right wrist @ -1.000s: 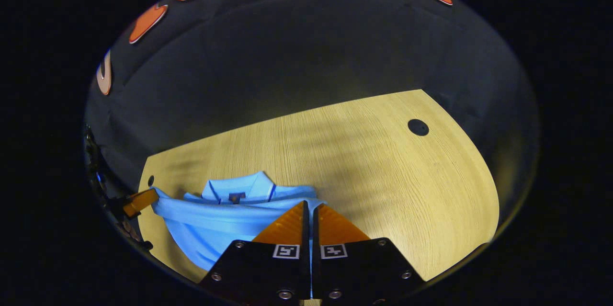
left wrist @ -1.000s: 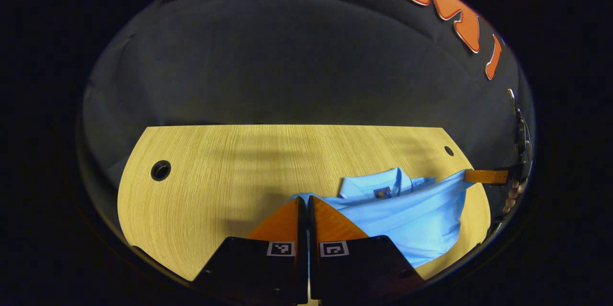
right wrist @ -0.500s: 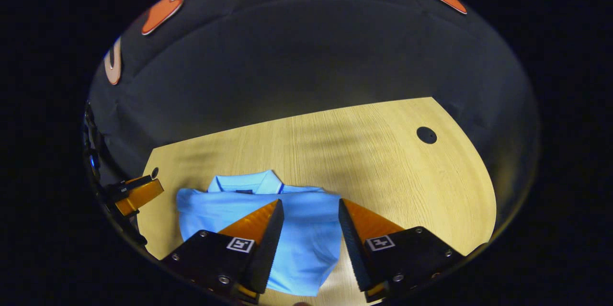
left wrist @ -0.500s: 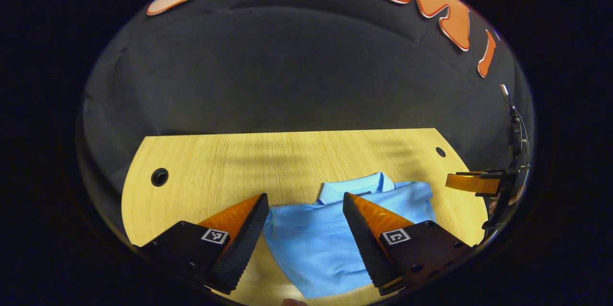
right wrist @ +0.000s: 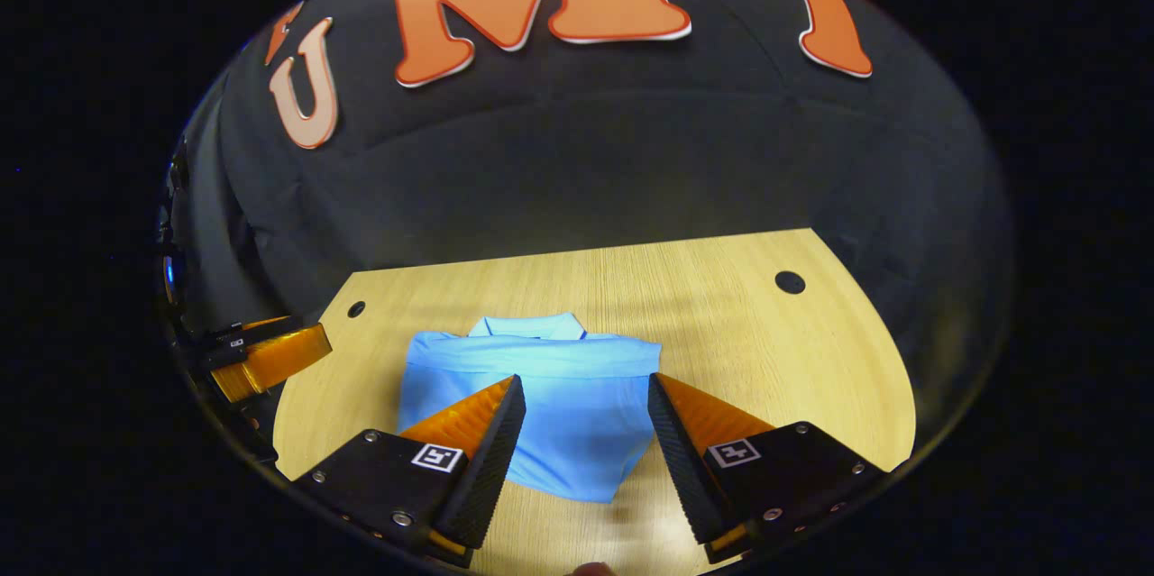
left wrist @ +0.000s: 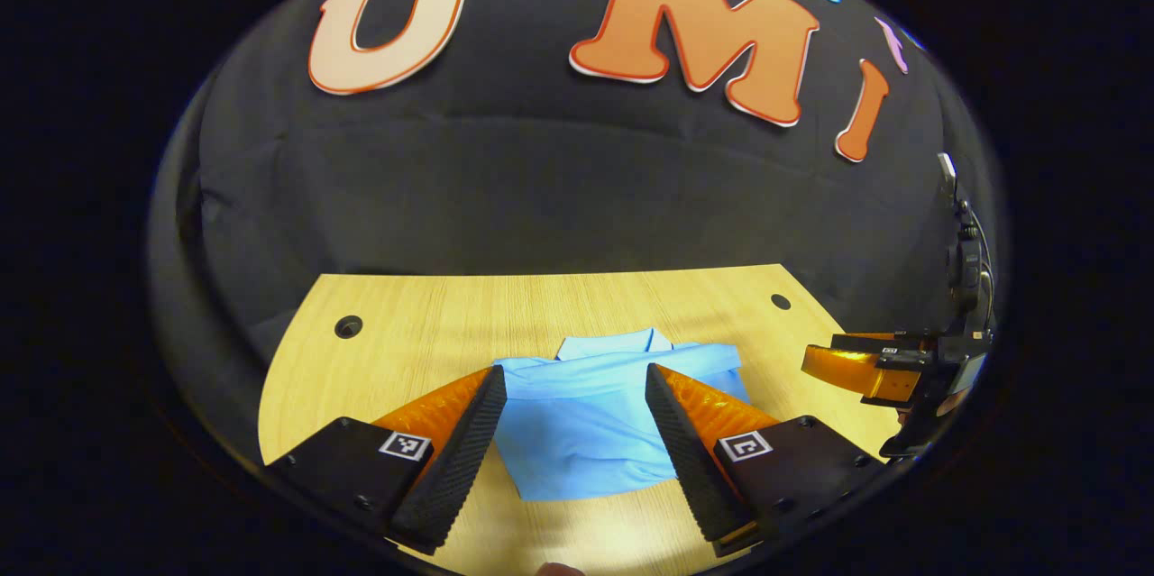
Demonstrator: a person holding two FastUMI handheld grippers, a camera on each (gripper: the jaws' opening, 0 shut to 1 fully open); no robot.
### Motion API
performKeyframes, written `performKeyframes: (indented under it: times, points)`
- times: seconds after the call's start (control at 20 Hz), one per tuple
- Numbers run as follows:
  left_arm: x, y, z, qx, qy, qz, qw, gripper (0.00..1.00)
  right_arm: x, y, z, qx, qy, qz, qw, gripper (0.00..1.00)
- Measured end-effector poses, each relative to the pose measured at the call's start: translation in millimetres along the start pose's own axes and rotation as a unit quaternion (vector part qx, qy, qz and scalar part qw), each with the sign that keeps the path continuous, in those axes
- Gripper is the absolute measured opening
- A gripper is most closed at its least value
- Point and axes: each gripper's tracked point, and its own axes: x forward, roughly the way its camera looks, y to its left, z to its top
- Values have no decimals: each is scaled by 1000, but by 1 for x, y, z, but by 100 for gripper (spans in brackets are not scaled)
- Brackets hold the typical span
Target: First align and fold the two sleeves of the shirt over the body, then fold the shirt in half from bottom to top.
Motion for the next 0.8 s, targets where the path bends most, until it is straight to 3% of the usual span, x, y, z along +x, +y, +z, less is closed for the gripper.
performKeyframes:
  times: [0.45,0.8]
  points:
    - [-146,-23,15,3,-127,60,990,100,-118,7,9,-52,-106,25,993,83]
    - [-241,-44,-12,35,-178,87,980,100,-191,16,-12,-73,-166,42,983,83]
